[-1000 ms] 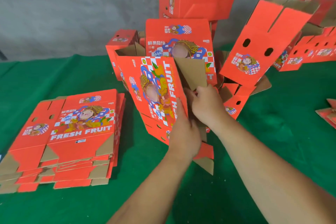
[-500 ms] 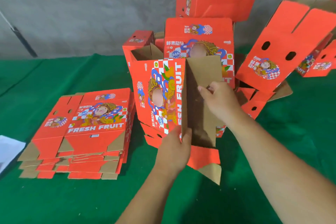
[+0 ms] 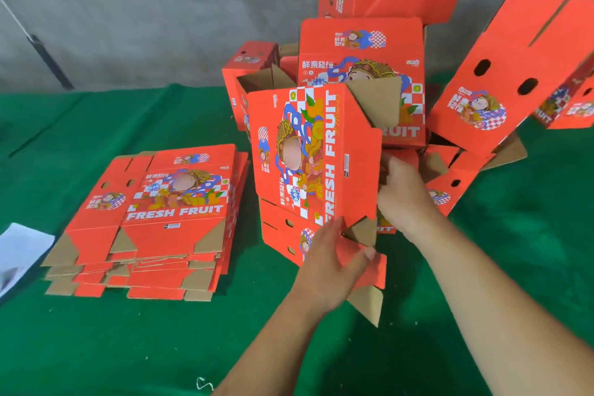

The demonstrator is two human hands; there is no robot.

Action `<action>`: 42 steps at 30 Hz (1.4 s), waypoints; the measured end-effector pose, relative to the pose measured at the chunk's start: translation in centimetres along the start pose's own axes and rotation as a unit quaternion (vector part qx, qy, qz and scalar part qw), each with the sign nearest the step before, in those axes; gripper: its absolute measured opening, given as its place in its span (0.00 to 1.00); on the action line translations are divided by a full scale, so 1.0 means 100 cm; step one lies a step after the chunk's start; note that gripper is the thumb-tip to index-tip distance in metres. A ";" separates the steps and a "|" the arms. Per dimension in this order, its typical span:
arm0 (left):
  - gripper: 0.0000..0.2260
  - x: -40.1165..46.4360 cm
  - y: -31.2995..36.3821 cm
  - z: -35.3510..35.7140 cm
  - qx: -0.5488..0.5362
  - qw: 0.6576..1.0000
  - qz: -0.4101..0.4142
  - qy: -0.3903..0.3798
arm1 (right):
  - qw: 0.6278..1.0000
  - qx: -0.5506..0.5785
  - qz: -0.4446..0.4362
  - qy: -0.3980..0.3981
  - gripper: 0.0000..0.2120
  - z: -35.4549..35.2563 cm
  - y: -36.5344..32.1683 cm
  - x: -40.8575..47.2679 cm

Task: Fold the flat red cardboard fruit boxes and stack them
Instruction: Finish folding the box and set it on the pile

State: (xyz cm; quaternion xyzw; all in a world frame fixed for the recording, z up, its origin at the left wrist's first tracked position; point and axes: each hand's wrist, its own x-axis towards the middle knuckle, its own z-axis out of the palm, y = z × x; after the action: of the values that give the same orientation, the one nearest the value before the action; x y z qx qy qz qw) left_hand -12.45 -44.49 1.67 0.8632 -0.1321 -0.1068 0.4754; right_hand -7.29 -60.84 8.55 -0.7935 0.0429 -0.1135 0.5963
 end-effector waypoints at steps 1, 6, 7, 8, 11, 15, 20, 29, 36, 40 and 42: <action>0.47 -0.004 -0.003 0.007 0.016 0.999 0.007 -0.030 | 0.999 0.040 0.024 0.018 0.11 0.002 0.002 -0.003; 0.65 -0.019 -0.024 0.033 0.189 0.982 -0.006 -0.018 | 0.976 0.172 0.131 0.032 0.06 0.018 0.000 -0.017; 0.64 -0.022 -0.028 0.035 0.197 0.980 -0.013 -0.001 | 0.974 0.180 0.132 0.035 0.06 0.021 -0.001 -0.018; 0.61 -0.025 -0.032 0.037 0.193 0.981 -0.025 -0.001 | 0.974 0.182 0.131 0.037 0.06 0.024 -0.002 -0.020; 0.51 -0.036 -0.045 0.045 0.080 0.990 -0.107 -0.051 | 0.982 0.145 0.115 0.033 0.07 0.027 0.001 -0.024; 0.35 -0.044 -0.067 0.043 0.082 0.991 -0.102 -0.036 | 0.998 0.010 0.060 -0.027 0.08 0.027 0.009 -0.029; 0.17 -0.055 -0.096 0.022 -0.016 0.996 -0.085 0.036 | 0.996 -0.063 0.038 -0.048 0.14 0.048 0.012 -0.041; 0.14 -0.060 -0.140 -0.054 -0.198 0.955 -0.094 0.202 | 0.996 -0.059 0.051 -0.031 0.12 0.063 -0.002 -0.060; 0.10 -0.068 -0.153 -0.124 -0.343 0.848 -0.082 0.395 | 0.992 0.041 0.105 0.055 0.20 0.083 -0.008 -0.073; 0.09 -0.065 -0.155 -0.164 -0.360 0.811 -0.077 0.455 | 0.990 0.027 0.126 0.057 0.23 0.093 -0.010 -0.081; 0.09 -0.063 -0.156 -0.173 -0.346 0.812 -0.066 0.465 | 0.990 0.017 0.131 0.058 0.24 0.097 -0.008 -0.082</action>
State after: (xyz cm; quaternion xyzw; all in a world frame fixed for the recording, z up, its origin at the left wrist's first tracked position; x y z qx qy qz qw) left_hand -11.00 -20.68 -2.15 0.5948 0.2073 0.2374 0.7395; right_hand -13.05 -49.84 5.70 -0.7629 0.1791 -0.0809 0.6159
